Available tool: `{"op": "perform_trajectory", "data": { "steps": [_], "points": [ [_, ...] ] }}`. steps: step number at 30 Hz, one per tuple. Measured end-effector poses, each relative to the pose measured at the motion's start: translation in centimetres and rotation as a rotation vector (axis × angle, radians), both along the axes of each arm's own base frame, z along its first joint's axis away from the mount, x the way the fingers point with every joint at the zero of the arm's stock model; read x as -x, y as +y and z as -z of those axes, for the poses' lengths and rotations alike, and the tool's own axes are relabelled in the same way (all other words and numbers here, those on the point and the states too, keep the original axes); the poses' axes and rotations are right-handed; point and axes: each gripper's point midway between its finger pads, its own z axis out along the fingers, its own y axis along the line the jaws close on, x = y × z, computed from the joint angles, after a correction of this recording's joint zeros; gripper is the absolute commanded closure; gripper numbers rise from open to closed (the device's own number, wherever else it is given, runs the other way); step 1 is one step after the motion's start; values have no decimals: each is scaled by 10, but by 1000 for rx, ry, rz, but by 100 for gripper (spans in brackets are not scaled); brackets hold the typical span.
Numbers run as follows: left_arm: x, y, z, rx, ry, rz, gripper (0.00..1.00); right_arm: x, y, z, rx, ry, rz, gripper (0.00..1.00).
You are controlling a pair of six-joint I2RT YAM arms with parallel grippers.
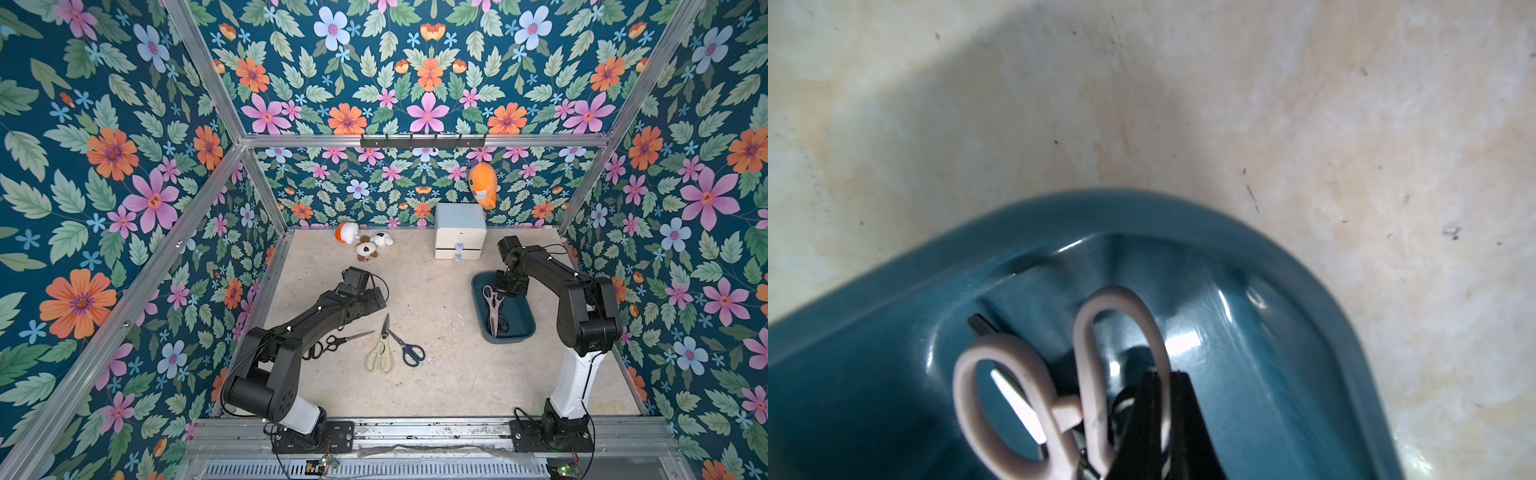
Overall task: Put the scissors into the storage box
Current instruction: Place the scissors in the storage box.
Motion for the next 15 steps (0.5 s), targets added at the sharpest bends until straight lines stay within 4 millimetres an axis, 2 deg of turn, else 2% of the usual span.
{"op": "perform_trajectory", "data": {
  "steps": [2,5,6,12,15],
  "points": [
    [1,2,-1,-6,-2,-4,2,0,0,0,-2,-1,8,97],
    [1,2,-2,-8,-5,-5,2,1,1,-2,-11,-6,16,81],
    [1,2,-2,-8,-5,-5,2,1,1,-4,-13,-12,17,78],
    [1,2,0,-13,0,-1,2,-1,6,-32,-36,-75,9,74],
    [1,2,2,-18,5,5,2,3,17,-43,-42,-98,-20,73]
  ]
}}
